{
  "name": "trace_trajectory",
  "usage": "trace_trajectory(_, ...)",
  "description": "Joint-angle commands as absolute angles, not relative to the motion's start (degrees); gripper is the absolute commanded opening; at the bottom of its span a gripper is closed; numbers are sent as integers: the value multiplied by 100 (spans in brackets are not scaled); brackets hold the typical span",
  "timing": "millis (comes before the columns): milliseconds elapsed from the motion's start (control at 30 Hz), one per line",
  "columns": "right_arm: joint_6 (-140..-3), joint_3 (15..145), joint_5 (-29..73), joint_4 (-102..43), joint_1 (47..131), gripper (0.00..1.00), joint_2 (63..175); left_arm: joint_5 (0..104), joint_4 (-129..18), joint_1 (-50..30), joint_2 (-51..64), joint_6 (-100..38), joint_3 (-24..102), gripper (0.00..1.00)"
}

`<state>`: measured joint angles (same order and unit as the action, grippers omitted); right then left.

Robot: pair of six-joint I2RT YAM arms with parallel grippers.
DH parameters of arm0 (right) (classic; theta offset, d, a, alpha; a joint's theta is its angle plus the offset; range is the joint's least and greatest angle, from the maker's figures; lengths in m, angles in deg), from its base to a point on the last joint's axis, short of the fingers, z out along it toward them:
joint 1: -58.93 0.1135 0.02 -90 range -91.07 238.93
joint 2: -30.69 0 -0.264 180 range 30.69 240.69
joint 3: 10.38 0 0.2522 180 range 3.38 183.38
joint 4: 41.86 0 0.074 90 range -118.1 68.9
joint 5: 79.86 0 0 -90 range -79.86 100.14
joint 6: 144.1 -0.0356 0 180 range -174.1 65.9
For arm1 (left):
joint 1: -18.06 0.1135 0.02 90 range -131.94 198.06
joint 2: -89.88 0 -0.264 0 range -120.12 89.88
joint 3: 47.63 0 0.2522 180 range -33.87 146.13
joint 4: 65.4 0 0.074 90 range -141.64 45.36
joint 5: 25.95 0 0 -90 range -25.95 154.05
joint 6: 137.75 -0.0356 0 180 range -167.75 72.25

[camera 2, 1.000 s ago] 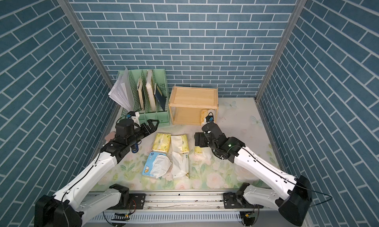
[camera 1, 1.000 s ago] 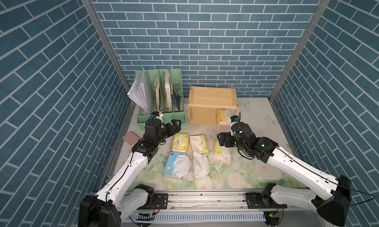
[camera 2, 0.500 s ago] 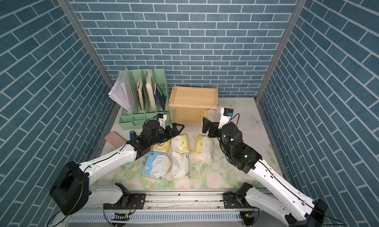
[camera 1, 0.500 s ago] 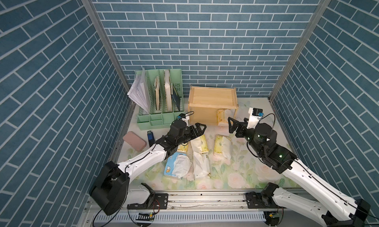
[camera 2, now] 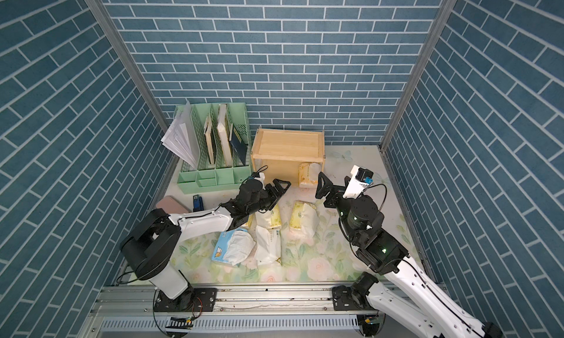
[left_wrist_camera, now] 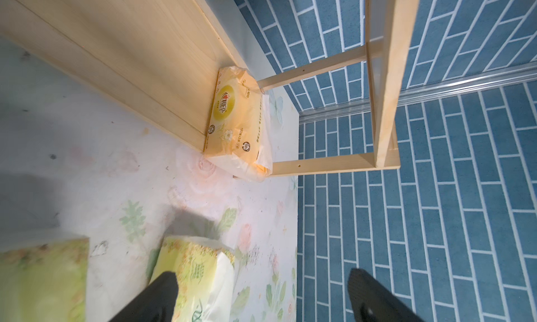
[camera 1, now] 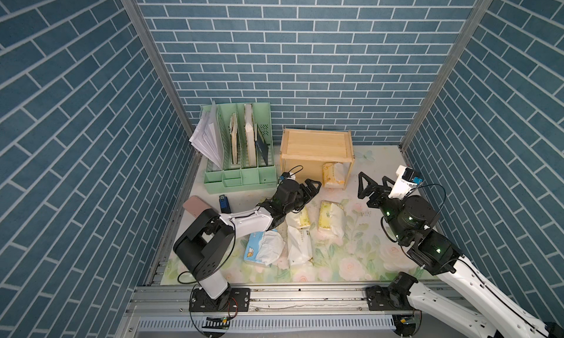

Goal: Remove the tissue boxes from the shelf
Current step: Pick up a box of tissues from the shelf.

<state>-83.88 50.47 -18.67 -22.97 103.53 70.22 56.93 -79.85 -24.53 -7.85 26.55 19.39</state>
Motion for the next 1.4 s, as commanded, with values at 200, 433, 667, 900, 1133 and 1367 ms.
trace_trajectory(200,-8460,5136,-2279,-1838,10339,100,6746,5764,-8081,-2492,-1837,3031,2956,87)
trace_trajectory(433,-8478,5170,-2398,-1671,10344,100,6665,5713,-8054,-2486,-2492,3183,3419,79)
trace_trajectory(667,-8442,5183,-2452,-1596,10340,100,6594,5729,-7916,-2465,-2894,3204,3787,75)
trace_trajectory(900,-8427,5094,-2555,-1588,10338,100,6501,5778,-7777,-2465,-3222,3205,4197,71)
trace_trajectory(1133,-8381,5021,-2598,-1627,10339,100,6494,5869,-7735,-2470,-3407,3265,4308,65)
trace_trajectory(1367,-8337,4974,-2597,-1667,10339,100,6488,5849,-7889,-2483,-3660,3398,4517,60)
